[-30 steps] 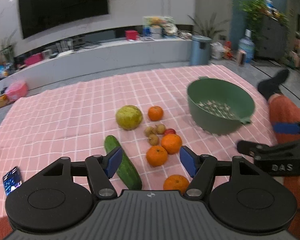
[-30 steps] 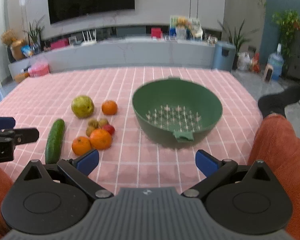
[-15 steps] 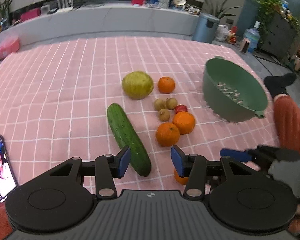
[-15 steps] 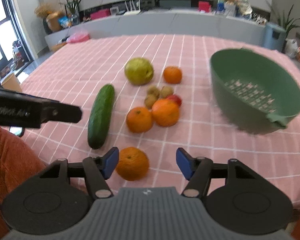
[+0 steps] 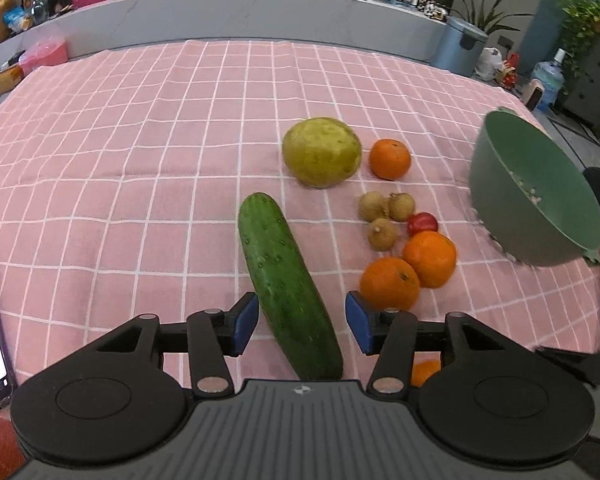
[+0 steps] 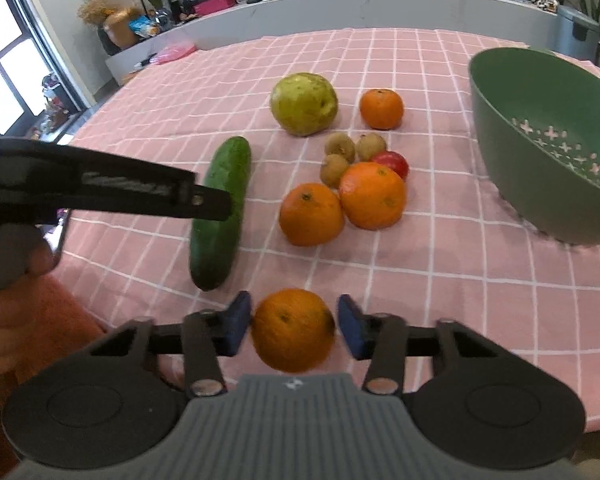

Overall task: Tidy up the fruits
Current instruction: 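Grasp the cucumber with the left tool while the right tool grasps an orange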

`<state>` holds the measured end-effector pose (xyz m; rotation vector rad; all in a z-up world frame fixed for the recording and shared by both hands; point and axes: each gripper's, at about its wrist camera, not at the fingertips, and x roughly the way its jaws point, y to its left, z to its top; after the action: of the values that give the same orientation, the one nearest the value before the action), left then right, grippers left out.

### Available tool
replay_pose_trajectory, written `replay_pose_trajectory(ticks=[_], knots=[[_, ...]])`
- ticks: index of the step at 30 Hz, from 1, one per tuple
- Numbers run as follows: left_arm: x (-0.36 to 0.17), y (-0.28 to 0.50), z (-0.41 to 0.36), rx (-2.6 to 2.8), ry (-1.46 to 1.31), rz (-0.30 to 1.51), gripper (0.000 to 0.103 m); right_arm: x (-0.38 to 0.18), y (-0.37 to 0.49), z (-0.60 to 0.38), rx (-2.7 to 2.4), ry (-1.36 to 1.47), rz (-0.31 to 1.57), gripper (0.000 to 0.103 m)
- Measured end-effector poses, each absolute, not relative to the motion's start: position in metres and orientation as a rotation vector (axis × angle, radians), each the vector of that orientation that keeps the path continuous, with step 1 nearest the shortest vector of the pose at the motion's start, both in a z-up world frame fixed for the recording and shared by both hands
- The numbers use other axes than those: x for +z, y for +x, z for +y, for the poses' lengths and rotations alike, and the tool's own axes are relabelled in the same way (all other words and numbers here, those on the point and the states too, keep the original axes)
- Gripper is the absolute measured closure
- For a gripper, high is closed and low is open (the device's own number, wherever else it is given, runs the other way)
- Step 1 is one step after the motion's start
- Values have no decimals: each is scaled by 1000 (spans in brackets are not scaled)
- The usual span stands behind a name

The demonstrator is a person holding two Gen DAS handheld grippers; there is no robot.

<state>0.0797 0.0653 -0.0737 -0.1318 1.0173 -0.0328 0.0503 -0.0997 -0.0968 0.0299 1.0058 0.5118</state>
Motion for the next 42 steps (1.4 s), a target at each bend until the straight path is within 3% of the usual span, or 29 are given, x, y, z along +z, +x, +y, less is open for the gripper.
replay_pose_trajectory(ticks=[15, 19, 23, 42], knots=[[-94, 117, 73, 8, -149, 1068, 44, -92, 84, -138, 379, 36, 967, 62], [-98, 119, 74, 14, -166, 1070, 53, -92, 83, -136, 391, 12, 959, 61], [-98, 119, 70, 19, -153, 1072, 55, -94, 78, -137, 403, -1, 969, 59], [-54, 73, 63, 37, -175, 933, 60, -73, 72, -142, 459, -26, 905, 68]])
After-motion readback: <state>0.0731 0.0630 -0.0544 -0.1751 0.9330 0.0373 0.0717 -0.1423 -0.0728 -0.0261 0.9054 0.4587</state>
